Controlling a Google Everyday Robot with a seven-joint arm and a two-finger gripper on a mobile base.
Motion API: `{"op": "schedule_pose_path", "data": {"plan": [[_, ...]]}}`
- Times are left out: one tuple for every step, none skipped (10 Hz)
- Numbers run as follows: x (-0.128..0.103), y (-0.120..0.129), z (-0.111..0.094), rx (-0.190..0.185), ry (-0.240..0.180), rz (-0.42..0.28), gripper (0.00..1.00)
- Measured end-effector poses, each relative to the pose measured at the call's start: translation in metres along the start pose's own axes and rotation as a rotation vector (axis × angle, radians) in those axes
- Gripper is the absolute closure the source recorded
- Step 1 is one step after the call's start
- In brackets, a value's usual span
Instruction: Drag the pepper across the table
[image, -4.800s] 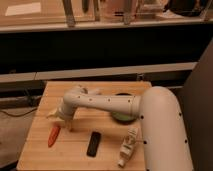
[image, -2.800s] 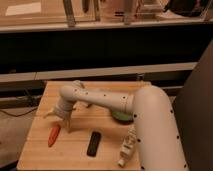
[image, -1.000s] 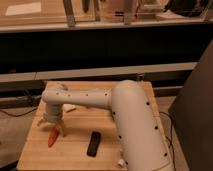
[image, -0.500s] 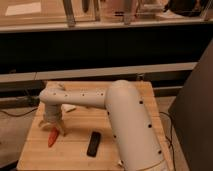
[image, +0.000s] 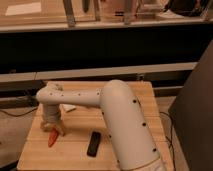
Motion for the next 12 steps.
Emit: {"op": "schedule_pose_path", "data": {"plan": [[0.0001, 0.0005, -0.0015, 0.003, 0.000, -0.001, 0.57], [-0.0006, -0.0002, -0.0027, 0.006, 0.002, -0.006, 0.69], [-0.0014, -0.0002, -0.0032, 0.006, 0.002, -0.010, 0.80], [-0.0022, -0.0008, -0.0035, 0.007, 0.001, -0.014, 0.88], [-0.0036, -0.0012, -0.0041, 0.009, -0.002, -0.018, 0.97], [-0.0042, -0.0010, -0.0059, 0.011, -0.002, -0.021, 1.00], [-0.0048, -0.0013, -0.0068, 0.014, -0.003, -0.023, 1.00], [-0.0053, -0.0014, -0.0075, 0.016, -0.003, -0.026, 1.00], [-0.0057, -0.0016, -0.0084, 0.018, -0.003, -0.028, 1.00], [-0.0059, -0.0011, -0.0091, 0.020, -0.002, -0.029, 1.00], [-0.0061, -0.0011, -0.0103, 0.024, -0.001, -0.030, 1.00], [-0.0062, -0.0010, -0.0106, 0.025, 0.001, -0.032, 1.00]]}}
